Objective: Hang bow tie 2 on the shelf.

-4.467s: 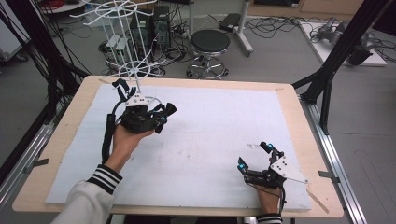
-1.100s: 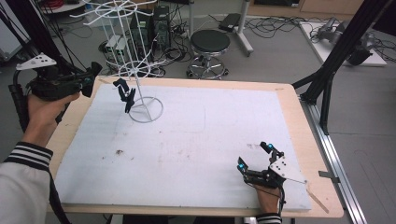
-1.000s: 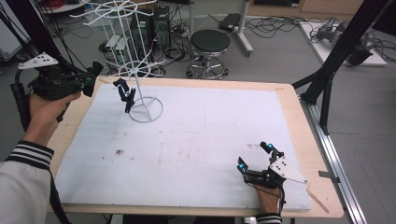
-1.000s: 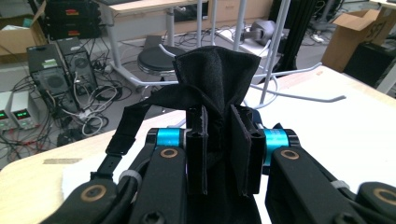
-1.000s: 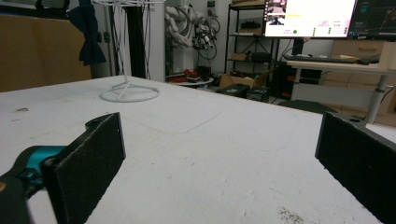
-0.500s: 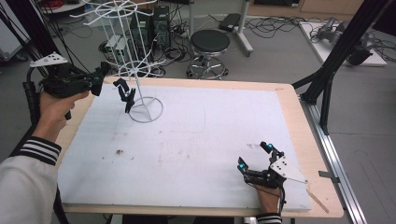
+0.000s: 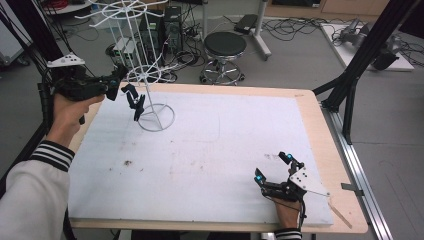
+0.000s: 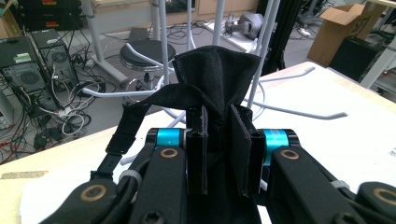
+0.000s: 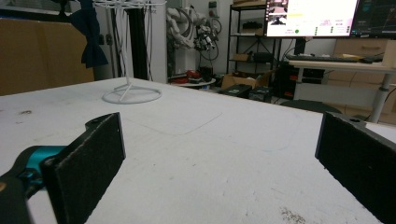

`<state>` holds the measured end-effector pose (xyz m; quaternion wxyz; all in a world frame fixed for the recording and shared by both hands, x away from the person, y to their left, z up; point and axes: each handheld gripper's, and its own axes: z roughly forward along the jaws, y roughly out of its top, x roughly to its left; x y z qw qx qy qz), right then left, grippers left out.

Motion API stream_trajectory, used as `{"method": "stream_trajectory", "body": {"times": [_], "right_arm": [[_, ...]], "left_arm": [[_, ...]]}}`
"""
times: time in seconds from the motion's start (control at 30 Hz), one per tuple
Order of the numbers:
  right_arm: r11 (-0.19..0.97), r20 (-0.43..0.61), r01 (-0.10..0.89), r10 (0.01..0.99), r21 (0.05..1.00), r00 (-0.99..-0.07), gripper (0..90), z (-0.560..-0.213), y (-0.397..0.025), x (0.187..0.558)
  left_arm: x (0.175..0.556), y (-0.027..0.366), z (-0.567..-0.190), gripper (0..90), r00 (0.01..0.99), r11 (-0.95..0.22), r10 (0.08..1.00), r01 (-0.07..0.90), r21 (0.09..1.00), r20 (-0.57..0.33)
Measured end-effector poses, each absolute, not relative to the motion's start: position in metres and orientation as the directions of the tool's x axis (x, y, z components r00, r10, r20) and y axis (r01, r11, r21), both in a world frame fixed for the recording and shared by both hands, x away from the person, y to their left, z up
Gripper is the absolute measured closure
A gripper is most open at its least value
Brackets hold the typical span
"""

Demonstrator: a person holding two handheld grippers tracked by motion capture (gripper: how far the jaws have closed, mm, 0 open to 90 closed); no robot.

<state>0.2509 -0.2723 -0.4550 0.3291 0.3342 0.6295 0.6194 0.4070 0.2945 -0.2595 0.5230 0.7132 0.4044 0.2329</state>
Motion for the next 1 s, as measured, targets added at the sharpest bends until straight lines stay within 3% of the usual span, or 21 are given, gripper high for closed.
{"method": "stream_trajectory", "body": {"times": [0.8, 1.0], "right_arm": [[0.0, 0.013, 0.023, 0.829, 1.0, -0.559, 0.7, -0.455, -0.272, 0.251], [0.002, 0.009, 0.019, 0.828, 1.0, -0.561, 0.7, -0.455, -0.272, 0.251]], "left_arm": [[0.422, 0.283, -0.265, 76.6, 0.567, -0.159, 0.82, 0.361, 0.919, -0.081], [0.421, 0.283, -0.264, 72.3, 0.561, -0.143, 0.823, 0.359, 0.922, -0.091]]}}
